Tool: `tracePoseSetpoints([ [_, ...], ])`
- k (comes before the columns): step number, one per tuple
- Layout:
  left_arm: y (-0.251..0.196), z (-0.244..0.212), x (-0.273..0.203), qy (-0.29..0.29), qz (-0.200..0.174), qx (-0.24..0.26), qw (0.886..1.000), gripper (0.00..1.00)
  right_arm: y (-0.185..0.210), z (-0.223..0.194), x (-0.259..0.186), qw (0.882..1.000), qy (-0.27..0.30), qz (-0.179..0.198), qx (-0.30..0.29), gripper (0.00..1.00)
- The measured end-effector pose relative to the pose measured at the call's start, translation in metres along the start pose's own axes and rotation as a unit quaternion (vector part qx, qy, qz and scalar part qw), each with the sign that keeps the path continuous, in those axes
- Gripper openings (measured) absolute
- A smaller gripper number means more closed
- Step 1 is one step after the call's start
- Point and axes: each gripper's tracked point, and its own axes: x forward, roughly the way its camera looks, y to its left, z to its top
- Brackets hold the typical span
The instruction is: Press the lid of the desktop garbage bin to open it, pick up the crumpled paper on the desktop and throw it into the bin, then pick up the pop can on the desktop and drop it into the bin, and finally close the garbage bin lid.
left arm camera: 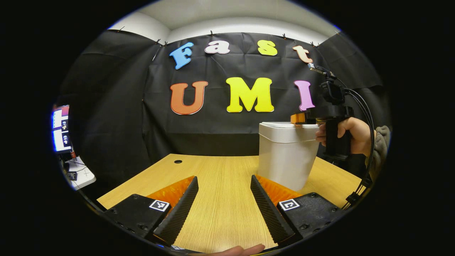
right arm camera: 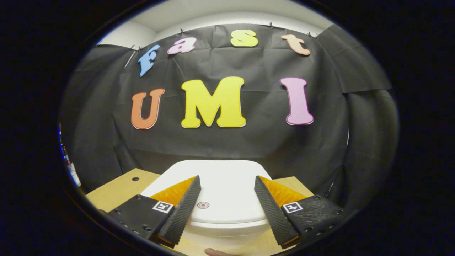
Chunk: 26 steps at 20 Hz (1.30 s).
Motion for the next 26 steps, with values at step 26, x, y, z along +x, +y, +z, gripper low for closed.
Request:
tracePoseSetpoints([
  [26,0.0,0.001,0.0,0.0,-0.005,-0.005,1.0,0.96,-0.013,-0.002,-0.052,0.995,-0.076,-0.045,-0.042,0.95],
])
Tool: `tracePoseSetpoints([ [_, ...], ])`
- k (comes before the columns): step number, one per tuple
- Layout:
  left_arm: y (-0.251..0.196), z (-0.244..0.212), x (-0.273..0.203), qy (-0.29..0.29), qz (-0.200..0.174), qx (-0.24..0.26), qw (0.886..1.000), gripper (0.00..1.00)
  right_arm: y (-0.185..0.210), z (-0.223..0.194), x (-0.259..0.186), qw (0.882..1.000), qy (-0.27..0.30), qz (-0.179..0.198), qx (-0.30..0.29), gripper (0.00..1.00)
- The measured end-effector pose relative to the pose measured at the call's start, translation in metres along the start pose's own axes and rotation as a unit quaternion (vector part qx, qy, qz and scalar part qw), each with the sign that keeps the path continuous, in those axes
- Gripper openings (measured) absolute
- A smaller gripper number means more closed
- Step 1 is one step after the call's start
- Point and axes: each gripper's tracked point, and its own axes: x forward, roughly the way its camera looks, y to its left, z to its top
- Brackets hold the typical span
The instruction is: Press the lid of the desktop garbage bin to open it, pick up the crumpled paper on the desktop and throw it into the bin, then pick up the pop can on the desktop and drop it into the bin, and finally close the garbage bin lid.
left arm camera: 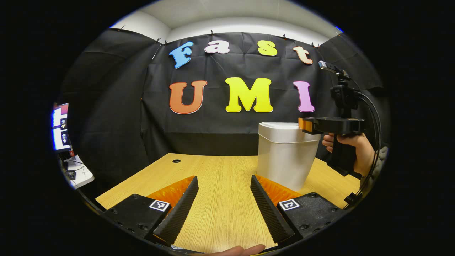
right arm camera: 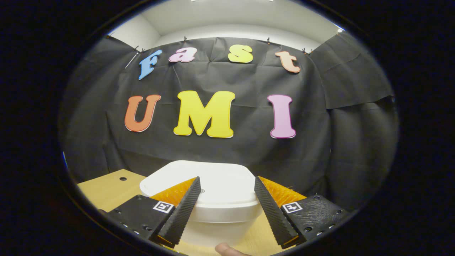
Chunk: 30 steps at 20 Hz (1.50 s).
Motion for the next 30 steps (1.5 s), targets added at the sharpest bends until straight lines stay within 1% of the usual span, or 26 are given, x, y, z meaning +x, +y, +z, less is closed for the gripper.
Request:
tracePoseSetpoints([
  [2,-0.001,0.0,0.0,0.0,-0.001,-0.001,1.0,0.96,0.004,0.0,-0.023,1.0,-0.001,0.017,0.002,0.94],
  [3,-0.001,-0.001,0.0,0.0,0.0,-0.001,1.0,0.96,0.001,-0.001,-0.035,1.0,0.002,0.016,0.007,0.94],
  [4,-0.002,-0.002,0.001,0.001,0.001,-0.002,1.0,0.96,-0.001,-0.002,-0.051,1.0,0.005,0.02,0.014,0.98],
  [5,-0.003,-0.001,0.001,0.0,0.001,-0.002,1.0,0.96,-0.002,-0.002,-0.066,1.0,0.004,0.021,0.02,0.98],
  [6,-0.005,0.001,0.0,-0.002,-0.001,0.0,1.0,0.96,-0.003,-0.005,-0.081,0.999,0.003,0.025,0.025,0.96],
  [8,-0.01,0.003,-0.002,-0.006,-0.004,0.003,1.0,0.96,-0.01,-0.016,-0.109,0.999,0.007,0.026,0.025,0.98],
  [9,-0.011,0.007,-0.005,-0.014,-0.006,0.004,1.0,0.96,-0.012,-0.023,-0.122,0.999,0.011,0.03,0.028,0.95],
  [10,-0.013,0.011,-0.007,-0.021,-0.007,0.007,1.0,0.96,-0.012,-0.03,-0.135,0.999,0.014,0.035,0.031,0.98],
  [11,-0.014,0.014,-0.008,-0.028,-0.006,0.013,0.999,1.0,-0.015,-0.035,-0.148,0.999,0.016,0.04,0.029,0.98],
  [12,-0.016,0.017,-0.009,-0.034,-0.007,0.02,0.999,0.95,-0.02,-0.039,-0.158,0.999,0.014,0.035,0.018,0.98],
  [13,-0.017,0.019,-0.01,-0.039,-0.008,0.02,0.999,0.95,-0.031,-0.044,-0.165,1.0,0.013,0.021,0.005,0.95],
  [14,-0.016,0.021,-0.01,-0.045,-0.008,0.017,0.999,0.95,-0.039,-0.047,-0.173,1.0,0.009,0.015,-0.004,0.97],
  [15,-0.016,0.021,-0.009,-0.046,-0.006,0.016,0.999,1.0,-0.046,-0.049,-0.182,1.0,0.007,0.011,-0.006,0.96],
  [16,-0.018,0.021,-0.009,-0.044,-0.004,0.017,0.999,0.95,-0.052,-0.053,-0.188,1.0,0.008,0.009,0.001,0.96],
  [17,-0.019,0.02,-0.009,-0.045,-0.003,0.017,0.999,0.96,-0.055,-0.058,-0.194,1.0,0.013,0.012,0.01,0.98],
  [18,-0.02,0.02,-0.011,-0.046,-0.003,0.016,0.999,0.96,-0.058,-0.065,-0.2,1.0,0.021,0.016,0.017,0.98],
  [19,-0.023,0.02,-0.011,-0.045,-0.004,0.015,0.999,0.95,-0.061,-0.071,-0.204,0.999,0.031,0.018,0.022,0.95],
  [20,-0.026,0.021,-0.012,-0.046,-0.007,0.015,0.999,0.96,-0.063,-0.074,-0.207,0.999,0.038,0.02,0.023,0.98],
  [21,-0.031,0.022,-0.014,-0.048,-0.01,0.017,0.999,0.96,-0.062,-0.075,-0.21,0.998,0.042,0.025,0.025,0.98],
  [23,-0.036,0.025,-0.017,-0.055,-0.015,0.023,0.998,0.95,-0.062,-0.073,-0.214,0.999,0.037,0.028,0.023,0.98],
  [24,-0.038,0.025,-0.018,-0.057,-0.018,0.024,0.998,0.95,-0.064,-0.073,-0.212,0.999,0.036,0.025,0.018,0.95],
  [25,-0.04,0.024,-0.018,-0.058,-0.021,0.025,0.998,0.95,-0.063,-0.073,-0.211,0.999,0.035,0.024,0.014,0.98],
  [26,-0.041,0.025,-0.017,-0.057,-0.023,0.026,0.998,0.95,-0.06,-0.073,-0.212,0.999,0.034,0.027,0.013,0.96],
  [27,-0.041,0.024,-0.016,-0.056,-0.024,0.027,0.998,0.95,-0.057,-0.074,-0.211,0.999,0.036,0.029,0.011,0.98],
  [29,-0.037,0.022,-0.015,-0.053,-0.021,0.026,0.998,0.96,-0.055,-0.076,-0.209,0.999,0.039,0.03,0.01,0.98],
  [30,-0.035,0.021,-0.014,-0.052,-0.018,0.025,0.998,0.96,-0.053,-0.075,-0.209,0.999,0.039,0.032,0.009,0.96],
])
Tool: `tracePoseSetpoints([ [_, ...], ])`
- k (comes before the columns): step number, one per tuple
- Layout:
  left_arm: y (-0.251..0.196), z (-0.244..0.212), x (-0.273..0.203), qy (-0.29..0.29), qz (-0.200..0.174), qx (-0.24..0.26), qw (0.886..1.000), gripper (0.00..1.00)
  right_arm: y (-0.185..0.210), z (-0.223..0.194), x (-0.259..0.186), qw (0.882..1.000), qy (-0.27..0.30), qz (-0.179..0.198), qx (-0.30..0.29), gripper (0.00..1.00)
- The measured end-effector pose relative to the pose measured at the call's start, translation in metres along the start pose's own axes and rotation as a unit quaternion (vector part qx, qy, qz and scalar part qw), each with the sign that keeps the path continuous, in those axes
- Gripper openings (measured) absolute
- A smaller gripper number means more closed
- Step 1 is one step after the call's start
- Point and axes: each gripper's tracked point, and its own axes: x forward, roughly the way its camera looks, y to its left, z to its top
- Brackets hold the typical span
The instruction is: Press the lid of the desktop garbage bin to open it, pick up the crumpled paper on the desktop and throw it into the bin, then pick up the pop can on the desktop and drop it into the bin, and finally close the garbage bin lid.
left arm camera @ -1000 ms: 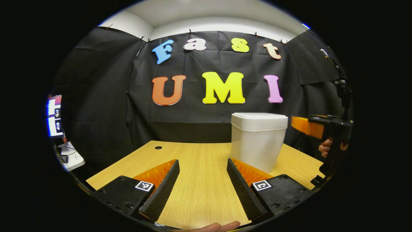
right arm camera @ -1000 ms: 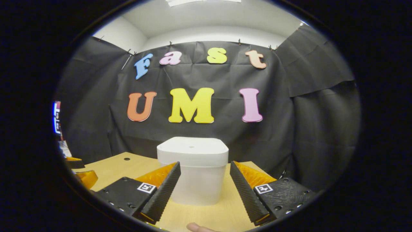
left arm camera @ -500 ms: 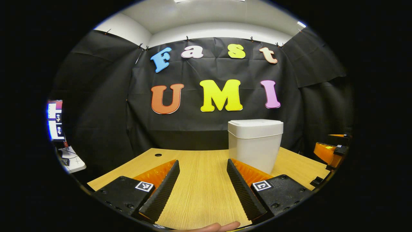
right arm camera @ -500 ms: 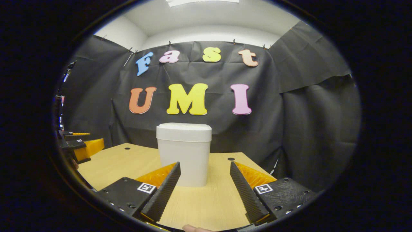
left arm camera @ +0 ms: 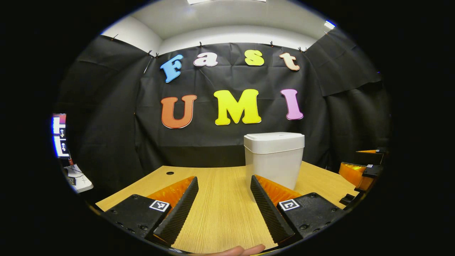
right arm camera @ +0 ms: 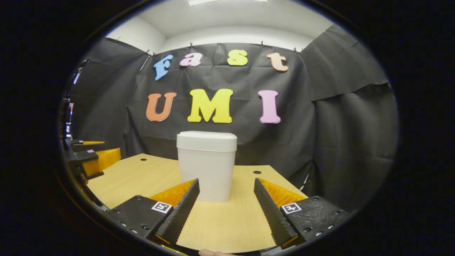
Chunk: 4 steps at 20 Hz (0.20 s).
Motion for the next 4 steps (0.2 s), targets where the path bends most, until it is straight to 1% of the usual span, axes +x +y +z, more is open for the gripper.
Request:
tracePoseSetpoints([
  [4,0.0073,-0.0021,0.0009,0.006,0.009,-0.006,1.0,0.96,0.0008,0.0015,0.0015,1.0,-0.003,0.001,-0.005,0.96],
])
